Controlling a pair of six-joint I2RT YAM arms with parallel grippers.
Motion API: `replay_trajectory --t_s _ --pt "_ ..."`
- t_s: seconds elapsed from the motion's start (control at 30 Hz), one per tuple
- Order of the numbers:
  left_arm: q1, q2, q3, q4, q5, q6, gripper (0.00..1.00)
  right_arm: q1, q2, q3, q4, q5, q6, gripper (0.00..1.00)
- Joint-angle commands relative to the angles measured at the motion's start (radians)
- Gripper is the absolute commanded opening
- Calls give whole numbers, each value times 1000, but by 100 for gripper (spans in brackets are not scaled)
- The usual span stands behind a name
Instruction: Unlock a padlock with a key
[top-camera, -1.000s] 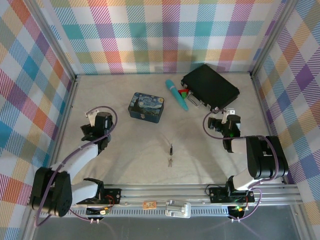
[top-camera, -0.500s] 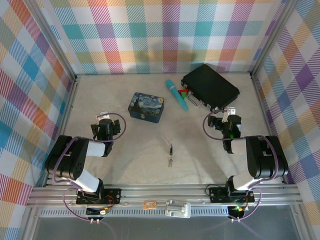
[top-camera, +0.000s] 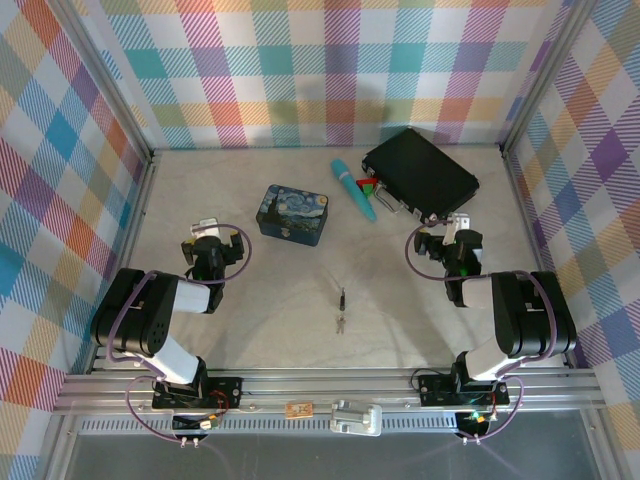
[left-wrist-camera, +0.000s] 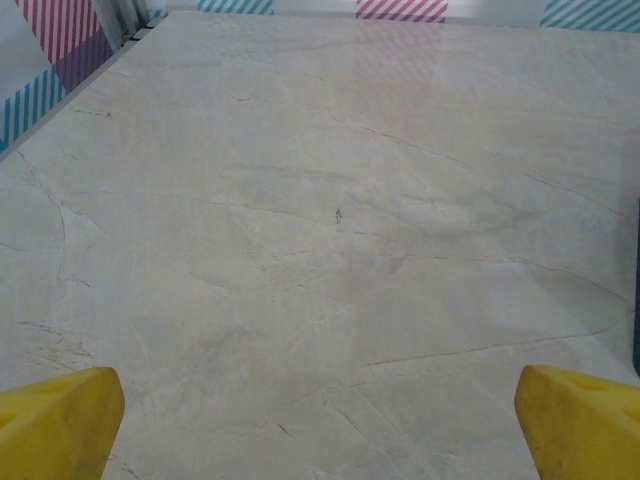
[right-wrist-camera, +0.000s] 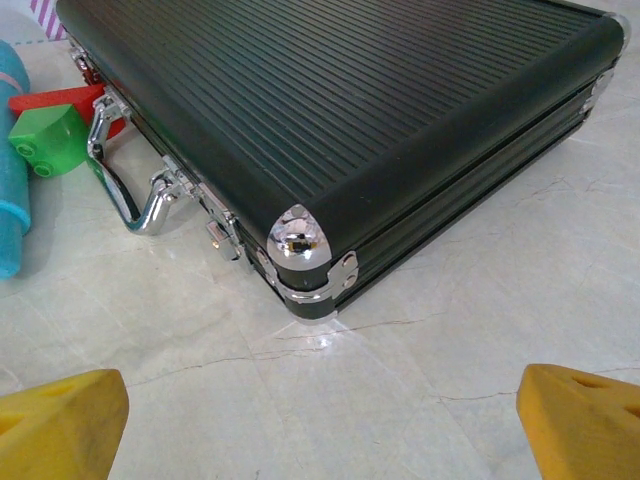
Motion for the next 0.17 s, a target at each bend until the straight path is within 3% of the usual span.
replay_trajectory --t_s 0.0,0.13 --pt "12 2 3 42 7 9 100 -10 4 27 9 -53 -19 99" --pt "13 1 3 42 8 9 100 -10 1 22 19 -50 -20 99"
